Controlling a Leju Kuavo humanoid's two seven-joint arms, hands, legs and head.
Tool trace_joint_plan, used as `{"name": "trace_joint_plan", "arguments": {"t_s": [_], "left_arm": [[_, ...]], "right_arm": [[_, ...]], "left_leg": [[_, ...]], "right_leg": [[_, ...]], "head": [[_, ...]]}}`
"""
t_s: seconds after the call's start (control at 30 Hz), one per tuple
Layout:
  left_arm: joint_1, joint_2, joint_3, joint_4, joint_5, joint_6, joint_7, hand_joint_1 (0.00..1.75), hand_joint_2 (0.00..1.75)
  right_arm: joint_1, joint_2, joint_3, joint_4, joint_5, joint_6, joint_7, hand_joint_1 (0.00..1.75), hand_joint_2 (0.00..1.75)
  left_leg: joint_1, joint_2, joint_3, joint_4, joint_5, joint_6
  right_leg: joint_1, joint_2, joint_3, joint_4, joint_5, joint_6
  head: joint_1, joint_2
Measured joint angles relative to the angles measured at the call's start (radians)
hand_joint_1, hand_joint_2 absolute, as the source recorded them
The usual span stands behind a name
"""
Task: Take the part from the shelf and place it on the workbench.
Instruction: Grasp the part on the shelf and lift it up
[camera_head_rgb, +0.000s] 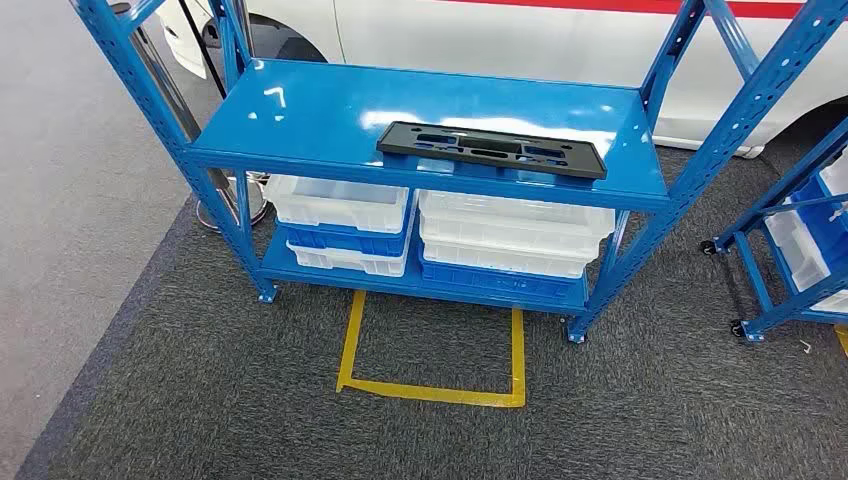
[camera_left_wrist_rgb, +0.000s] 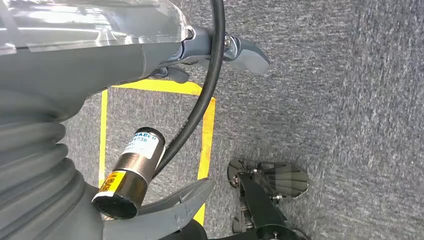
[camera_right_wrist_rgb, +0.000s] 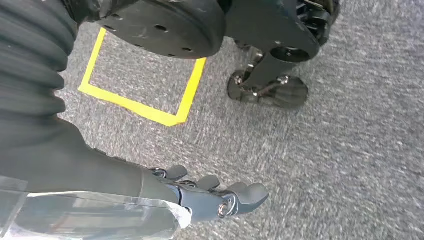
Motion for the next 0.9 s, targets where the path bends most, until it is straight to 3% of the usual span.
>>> {"name": "trace_joint_plan", "arguments": {"t_s": [0.37,0.5,0.63,0.7,0.8,0.9], "left_arm": [[-0.016,-0.026,-0.046,0.033,-0.019,0.010,-0.006,0.00,1.75],[-0.018,-0.026,-0.064,0.039,-0.048,-0.005,-0.005,0.00,0.00],[-0.031,-0.027,-0.088,0.041,-0.072,-0.032,-0.006,0.00,0.00],[-0.041,-0.027,-0.093,0.042,-0.074,-0.043,-0.010,0.00,0.00],[-0.045,-0.029,-0.097,0.042,-0.073,-0.049,-0.009,0.00,0.00],[-0.038,-0.033,-0.098,0.045,-0.070,-0.051,0.001,0.00,0.00]], "right_arm": [[-0.027,0.008,-0.045,0.028,0.035,-0.023,-0.037,0.00,1.75],[-0.069,0.017,-0.042,0.021,0.090,-0.053,-0.165,0.00,1.75],[-0.217,0.050,0.006,-0.035,0.217,-0.142,-0.320,0.00,1.75],[-0.311,0.072,0.055,-0.093,0.300,-0.208,-0.358,0.00,1.75],[-0.389,0.090,0.171,-0.236,0.461,-0.353,-0.340,0.00,1.75],[-0.395,0.091,0.315,-0.400,0.660,-0.496,-0.272,0.00,1.75]], "left_leg": [[0.000,0.000,-0.002,0.000,0.000,0.000],[0.000,0.001,-0.003,0.000,0.000,0.000],[0.000,0.003,-0.005,0.001,0.006,0.001],[0.000,0.003,-0.005,0.001,0.009,0.001],[0.000,0.000,-0.005,0.002,0.012,0.001],[0.000,-0.001,-0.005,0.002,0.013,0.001]], "right_leg": [[0.000,0.000,0.000,0.000,0.000,0.000],[0.000,0.000,0.000,0.000,0.001,0.001],[0.000,0.003,-0.004,0.000,0.007,0.002],[0.000,0.003,-0.006,0.000,0.009,0.003],[0.000,0.001,-0.008,0.000,0.011,0.004],[0.001,0.000,-0.008,0.001,0.012,0.004]], "head": [[0.000,0.000],[0.000,0.000],[0.000,0.000],[0.000,0.000],[0.000,0.000],[0.000,0.000]]}}
